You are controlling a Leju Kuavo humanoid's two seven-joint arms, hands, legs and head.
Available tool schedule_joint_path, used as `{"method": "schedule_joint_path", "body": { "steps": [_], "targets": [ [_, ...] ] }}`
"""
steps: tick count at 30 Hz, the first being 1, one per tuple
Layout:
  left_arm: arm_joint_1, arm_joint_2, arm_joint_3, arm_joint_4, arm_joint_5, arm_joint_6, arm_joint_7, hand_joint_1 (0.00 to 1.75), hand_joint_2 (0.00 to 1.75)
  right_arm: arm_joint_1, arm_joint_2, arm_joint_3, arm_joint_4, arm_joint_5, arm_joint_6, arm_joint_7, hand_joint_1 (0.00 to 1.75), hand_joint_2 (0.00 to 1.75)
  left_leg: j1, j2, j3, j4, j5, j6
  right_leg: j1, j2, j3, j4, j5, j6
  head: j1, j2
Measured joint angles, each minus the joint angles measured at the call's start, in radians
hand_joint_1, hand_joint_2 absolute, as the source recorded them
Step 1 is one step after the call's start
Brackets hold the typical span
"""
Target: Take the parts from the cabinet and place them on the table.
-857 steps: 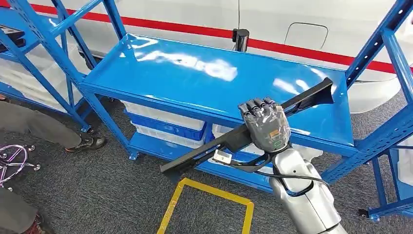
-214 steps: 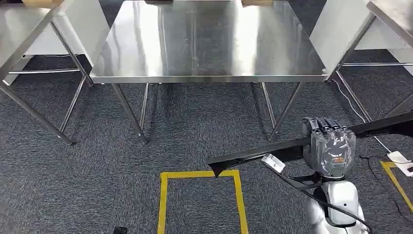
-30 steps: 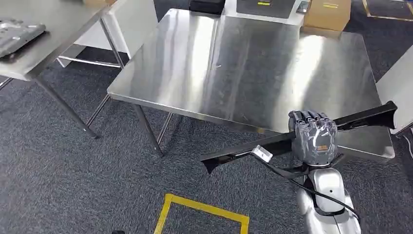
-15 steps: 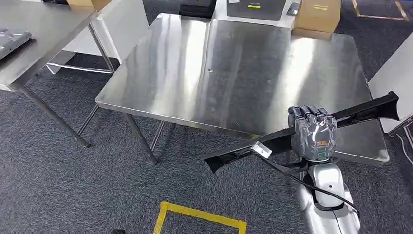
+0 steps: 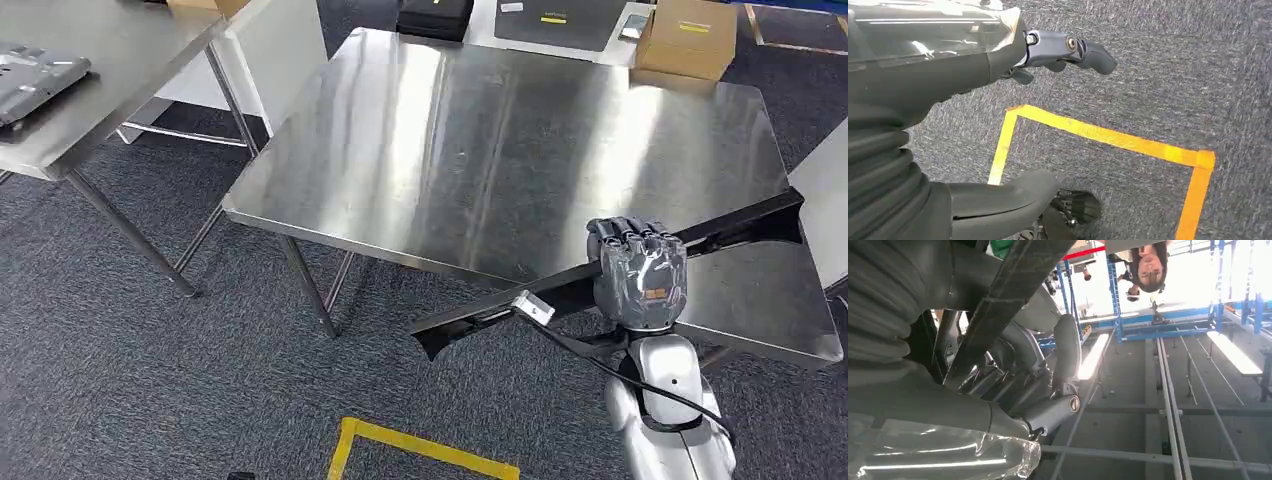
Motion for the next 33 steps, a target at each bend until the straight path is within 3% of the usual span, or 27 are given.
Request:
{"method": "schedule_joint_path", "body": {
  "steps": [2,3,4,5,7,8,9,10,11,13,14,15,17,18,20,21,23,24,25,26,27,28,29,30,31,32,33],
  "targets": [
    [0.002,-0.001,0.000,0.000,-0.001,-0.009,-0.003,0.00,1.75,-0.002,0.000,0.000,0.000,0.000,0.007,0.002,1.62,1.75,0.003,0.001,0.000,-0.001,0.001,-0.004,0.000,0.000,0.000,-0.001,0.002,-0.007,0.000,0.000],
    [0.001,0.001,0.000,0.000,-0.004,-0.011,-0.006,0.00,1.75,-0.002,0.000,0.000,-0.001,0.000,0.011,0.003,1.62,1.75,0.002,0.002,-0.002,0.004,-0.003,-0.008,-0.018,0.000,0.005,-0.009,0.008,-0.016,0.000,0.000],
    [0.002,0.003,0.000,-0.001,-0.005,-0.012,-0.007,0.00,1.75,-0.004,0.000,0.000,-0.001,0.000,0.014,0.003,1.62,1.75,0.004,0.005,-0.014,0.023,-0.021,-0.017,-0.017,-0.001,0.008,-0.010,0.009,-0.018,0.000,0.000],
    [0.001,0.002,0.000,-0.001,-0.005,-0.013,-0.008,0.00,1.75,-0.006,0.001,0.000,-0.002,0.001,0.016,0.004,1.62,1.75,0.009,0.010,-0.035,0.077,-0.059,-0.028,-0.020,-0.002,0.009,-0.010,0.009,-0.024,-0.007,0.000],
    [0.001,0.002,0.000,-0.001,-0.005,-0.018,-0.008,0.00,1.75,-0.006,0.002,0.000,-0.002,0.001,0.017,0.004,1.62,1.75,0.027,0.017,-0.117,0.249,-0.140,-0.046,-0.022,-0.002,0.008,-0.009,0.008,-0.024,-0.007,0.000],
    [0.002,0.002,0.000,-0.001,-0.005,-0.018,-0.008,0.00,1.75,-0.005,0.002,0.000,-0.001,0.001,0.017,0.004,1.62,1.75,0.034,0.021,-0.146,0.304,-0.157,-0.053,-0.022,-0.002,0.008,-0.009,0.008,-0.024,-0.008,0.000],
    [0.003,0.002,0.000,-0.001,-0.005,-0.018,-0.008,0.00,1.75,-0.005,0.002,0.000,-0.001,0.001,0.017,0.004,1.62,1.75,0.042,0.024,-0.156,0.320,-0.150,-0.059,-0.024,-0.002,0.008,-0.009,0.008,-0.024,-0.007,0.000],
    [0.003,0.002,0.000,-0.001,-0.005,-0.018,-0.008,0.00,1.75,-0.005,0.002,0.001,-0.001,0.001,0.017,0.004,1.62,1.75,0.049,0.025,-0.139,0.280,-0.118,-0.064,-0.027,-0.002,0.008,-0.009,0.007,-0.023,-0.008,0.000],
    [0.002,0.003,0.000,-0.001,-0.005,-0.018,-0.008,0.00,1.75,-0.005,0.003,0.001,-0.001,0.001,0.017,0.004,1.62,1.75,0.054,0.026,-0.101,0.205,-0.075,-0.068,-0.031,-0.002,0.011,-0.009,0.005,-0.019,-0.008,0.000],
    [0.001,0.003,0.000,-0.001,-0.005,-0.018,-0.008,0.00,1.75,-0.006,0.003,0.001,-0.001,0.001,0.017,0.004,1.62,1.75,0.064,0.030,-0.004,0.028,-0.004,-0.076,-0.035,-0.002,0.017,-0.009,0.001,-0.008,-0.009,0.000],
    [-0.001,0.000,0.000,0.000,-0.006,-0.019,-0.008,0.00,1.75,-0.007,0.002,0.000,-0.003,0.001,0.017,0.004,1.62,1.75,0.055,0.023,0.007,0.006,-0.025,-0.077,-0.026,-0.001,0.014,-0.008,-0.002,0.002,-0.011,0.000],
    [-0.001,0.001,0.000,-0.001,-0.007,-0.019,-0.011,0.00,1.75,-0.011,0.002,0.001,-0.003,0.001,0.017,0.004,1.62,1.75,0.052,0.020,0.002,0.006,-0.034,-0.062,-0.026,0.000,0.013,-0.015,-0.006,0.013,-0.007,0.000],
    [0.000,0.002,0.000,0.000,-0.009,-0.019,-0.009,0.00,1.75,-0.009,0.003,0.001,-0.004,0.001,0.017,0.004,1.62,1.75,0.044,0.022,0.006,0.001,-0.028,-0.034,-0.022,0.002,0.027,-0.007,0.013,0.040,-0.009,0.000],
    [0.001,0.003,0.000,0.000,-0.009,-0.017,-0.008,0.00,1.75,-0.009,0.003,0.001,-0.005,0.001,0.016,0.005,1.62,1.75,0.039,0.019,0.017,-0.001,-0.023,-0.023,-0.022,0.001,0.032,-0.012,0.012,0.044,-0.005,0.000],
    [0.000,0.002,0.000,-0.001,-0.009,-0.017,-0.008,0.00,1.75,-0.011,0.002,0.003,-0.005,0.001,0.016,0.005,1.62,1.75,0.039,0.018,0.032,-0.009,-0.018,-0.008,-0.021,0.001,0.000,0.049,-0.037,0.030,-0.004,0.000],
    [0.000,0.003,0.000,-0.001,-0.009,-0.017,-0.008,0.00,1.75,-0.011,0.002,0.005,-0.005,0.001,0.016,0.005,1.62,1.75,0.037,0.017,0.031,-0.009,-0.017,-0.002,-0.021,0.001,-0.030,0.112,-0.065,0.021,-0.002,0.000],
    [0.000,0.003,0.000,0.000,-0.009,-0.015,-0.010,0.00,1.75,-0.009,0.000,0.005,-0.005,0.001,0.016,0.005,1.62,1.75,0.029,0.018,0.030,-0.008,-0.021,0.004,-0.018,0.001,-0.118,0.276,-0.123,0.014,0.002,0.000],
    [0.002,0.002,0.000,0.000,-0.010,-0.014,-0.011,0.00,1.75,-0.007,0.000,0.005,-0.005,0.001,0.016,0.005,1.62,1.75,0.024,0.017,0.032,-0.008,-0.022,0.006,-0.014,0.001,-0.142,0.309,-0.129,0.015,0.002,0.000],
    [0.004,0.001,0.000,0.000,-0.010,-0.011,-0.011,0.00,1.75,-0.006,0.000,0.005,-0.005,0.001,0.016,0.005,1.62,1.75,0.019,0.016,0.034,-0.008,-0.024,0.009,-0.010,0.001,-0.138,0.288,-0.116,0.018,0.001,0.000],
    [0.004,0.001,0.000,0.000,-0.010,-0.010,-0.011,0.00,1.75,-0.006,0.000,0.005,-0.005,0.001,0.016,0.005,1.62,1.75,0.013,0.014,0.038,-0.008,-0.025,0.011,-0.006,0.001,-0.109,0.220,-0.083,0.024,0.002,0.000],
    [0.003,0.001,0.000,0.000,-0.010,-0.010,-0.012,0.00,1.75,-0.006,0.000,0.005,-0.005,0.001,0.016,0.005,1.62,1.75,0.010,0.012,0.043,-0.008,-0.028,0.010,-0.003,0.001,-0.067,0.126,-0.041,0.031,0.001,0.000],
    [0.003,0.000,0.000,0.000,-0.010,-0.010,-0.013,0.00,1.75,-0.006,-0.001,0.005,-0.005,0.001,0.016,0.005,1.62,1.75,0.008,0.010,0.048,-0.008,-0.032,0.010,0.002,0.001,-0.021,0.025,0.005,0.030,0.001,0.000],
    [0.004,0.000,0.001,0.000,-0.009,-0.009,-0.014,0.00,1.75,-0.005,-0.002,0.005,-0.004,0.000,0.015,0.003,1.62,1.75,0.007,0.009,0.052,-0.007,-0.035,0.008,0.007,0.003,-0.019,0.000,0.009,0.011,-0.002,0.000],
    [0.003,0.000,0.002,0.000,-0.006,-0.008,-0.017,0.00,1.75,-0.006,-0.002,0.006,-0.003,0.000,0.015,0.000,1.62,1.75,0.005,0.008,0.046,-0.006,-0.037,0.004,0.013,-0.001,-0.020,-0.007,-0.012,-0.007,-0.002,0.000],
    [0.003,0.000,0.005,0.000,-0.002,-0.006,-0.019,0.00,1.75,-0.006,-0.002,0.006,-0.003,0.000,0.013,-0.004,1.62,1.75,0.004,0.008,0.043,-0.008,-0.041,-0.002,0.014,0.001,-0.006,-0.010,0.008,-0.012,0.000,0.000],
    [0.009,-0.001,0.007,0.000,0.002,-0.005,-0.020,0.00,1.75,-0.006,-0.002,0.007,-0.003,-0.001,0.013,-0.004,1.62,1.75,0.004,0.009,0.048,0.005,-0.034,-0.006,0.015,0.001,-0.020,-0.014,0.011,-0.021,-0.003,0.000],
    [0.011,-0.003,0.011,0.000,0.003,-0.001,-0.023,0.00,1.75,-0.007,-0.002,0.008,-0.001,-0.001,0.013,-0.006,1.62,1.75,0.003,0.009,0.050,0.005,-0.035,-0.008,0.005,0.003,-0.001,-0.015,0.013,-0.025,0.000,0.000]
  ]
}}
